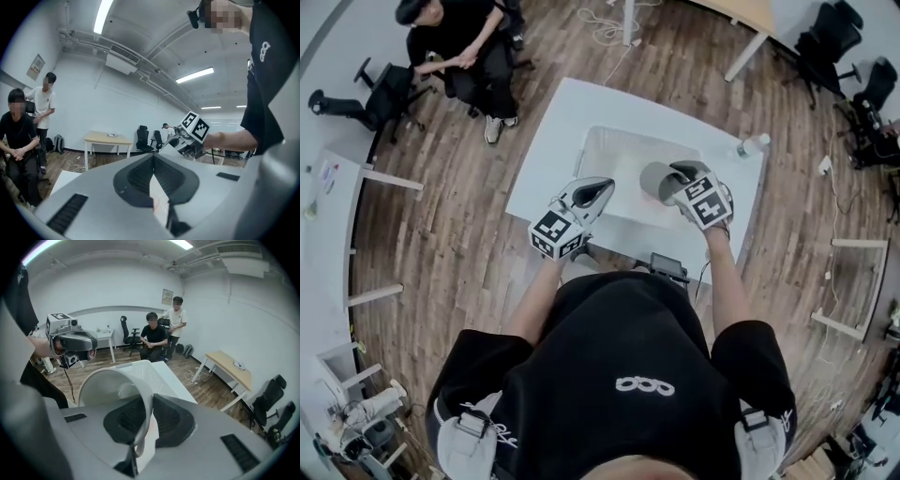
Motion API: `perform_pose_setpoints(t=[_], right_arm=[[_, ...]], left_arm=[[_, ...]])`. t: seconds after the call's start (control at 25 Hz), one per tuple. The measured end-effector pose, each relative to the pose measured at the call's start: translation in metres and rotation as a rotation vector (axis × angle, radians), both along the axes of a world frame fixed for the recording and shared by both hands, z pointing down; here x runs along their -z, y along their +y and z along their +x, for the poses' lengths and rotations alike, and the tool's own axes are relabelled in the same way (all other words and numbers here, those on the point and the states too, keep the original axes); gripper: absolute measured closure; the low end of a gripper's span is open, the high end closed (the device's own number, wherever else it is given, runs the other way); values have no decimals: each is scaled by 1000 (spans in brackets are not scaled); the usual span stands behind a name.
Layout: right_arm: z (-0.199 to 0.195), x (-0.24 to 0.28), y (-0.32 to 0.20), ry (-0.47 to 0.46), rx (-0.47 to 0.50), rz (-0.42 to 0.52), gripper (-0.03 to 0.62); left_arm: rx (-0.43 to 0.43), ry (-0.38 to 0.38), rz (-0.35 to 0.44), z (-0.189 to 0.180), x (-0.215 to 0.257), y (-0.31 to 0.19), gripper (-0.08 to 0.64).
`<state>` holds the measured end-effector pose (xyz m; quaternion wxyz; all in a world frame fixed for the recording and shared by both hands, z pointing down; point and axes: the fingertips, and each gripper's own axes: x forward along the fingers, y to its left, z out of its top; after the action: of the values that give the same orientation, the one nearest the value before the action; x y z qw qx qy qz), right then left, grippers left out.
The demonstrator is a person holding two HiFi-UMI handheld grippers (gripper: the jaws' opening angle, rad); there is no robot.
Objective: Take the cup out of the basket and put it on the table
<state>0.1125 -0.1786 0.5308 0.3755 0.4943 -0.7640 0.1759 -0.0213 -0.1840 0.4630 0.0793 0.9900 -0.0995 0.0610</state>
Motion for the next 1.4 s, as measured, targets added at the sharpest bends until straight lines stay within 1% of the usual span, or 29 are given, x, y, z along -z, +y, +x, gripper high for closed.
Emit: perform_pose_setpoints(t=[0.28,0.48,0.68,0.88,1.16,1.28,1.4], right_arm=[[33,6,45,-25,-129,14,541],[53,12,68,-35,-200,23,541],[63,17,87,-37,-268,36,541],[95,13,126,-33,-376,45,541],[138,3,201,-45,-564,19,541],[151,-6,226,-48,-612,-7,541],[160,-14,240,-44,-636,-28,541]], left_arm=[[-92,1,10,34,3,10,552],[-154,-2,9,57,5,20,552],[-239,-3,13,77,5,36,552],[-345,-4,17,110,5,61,552],[-498,-11,16,161,0,105,552],[-540,-13,14,175,-1,122,552],[-568,-19,13,184,-1,135,552]])
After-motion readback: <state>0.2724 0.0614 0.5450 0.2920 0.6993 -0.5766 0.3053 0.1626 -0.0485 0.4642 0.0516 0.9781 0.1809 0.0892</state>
